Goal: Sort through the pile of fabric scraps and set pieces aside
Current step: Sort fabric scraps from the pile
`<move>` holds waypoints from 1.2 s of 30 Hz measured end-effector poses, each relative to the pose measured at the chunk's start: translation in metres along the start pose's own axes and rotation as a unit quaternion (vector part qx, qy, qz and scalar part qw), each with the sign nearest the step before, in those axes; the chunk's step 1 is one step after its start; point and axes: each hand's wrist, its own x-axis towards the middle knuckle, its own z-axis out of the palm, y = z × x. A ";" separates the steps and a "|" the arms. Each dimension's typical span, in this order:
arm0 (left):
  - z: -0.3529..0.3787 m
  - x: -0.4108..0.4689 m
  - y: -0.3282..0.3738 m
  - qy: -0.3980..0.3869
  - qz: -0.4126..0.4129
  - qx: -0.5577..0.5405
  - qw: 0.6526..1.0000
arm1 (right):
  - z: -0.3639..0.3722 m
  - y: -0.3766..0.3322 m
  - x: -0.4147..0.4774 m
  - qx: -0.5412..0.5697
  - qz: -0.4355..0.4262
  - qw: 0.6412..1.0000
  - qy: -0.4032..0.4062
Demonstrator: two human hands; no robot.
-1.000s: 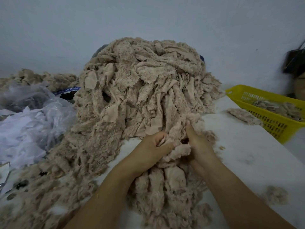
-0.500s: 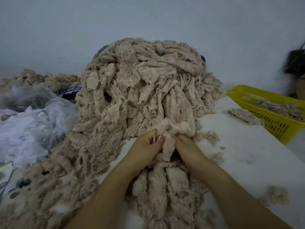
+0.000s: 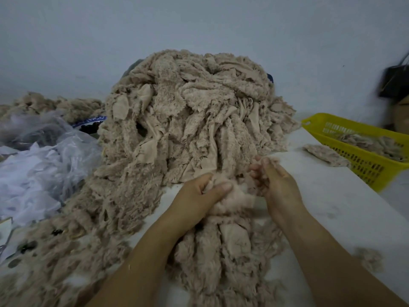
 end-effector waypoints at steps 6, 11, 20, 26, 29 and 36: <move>-0.018 0.011 0.003 0.241 -0.091 -0.256 0.932 | 0.014 0.010 -0.020 -0.181 -0.071 0.975 -0.106; -0.032 0.015 0.012 0.150 -0.091 -0.624 0.761 | 0.023 0.011 -0.032 -0.281 -0.205 0.919 -0.187; -0.030 0.011 0.016 0.084 -0.028 -0.686 0.722 | 0.037 0.039 -0.041 -0.438 -0.248 0.796 -0.337; -0.012 0.012 0.012 0.120 -0.027 -0.410 0.904 | 0.029 0.019 -0.029 -0.114 -0.052 0.977 -0.172; -0.005 0.009 0.008 0.112 -0.058 -0.314 0.941 | 0.019 0.002 -0.016 0.150 0.053 0.982 -0.097; 0.003 -0.002 0.011 0.020 -0.041 -0.234 0.971 | 0.015 0.012 -0.025 -0.222 -0.078 0.948 -0.215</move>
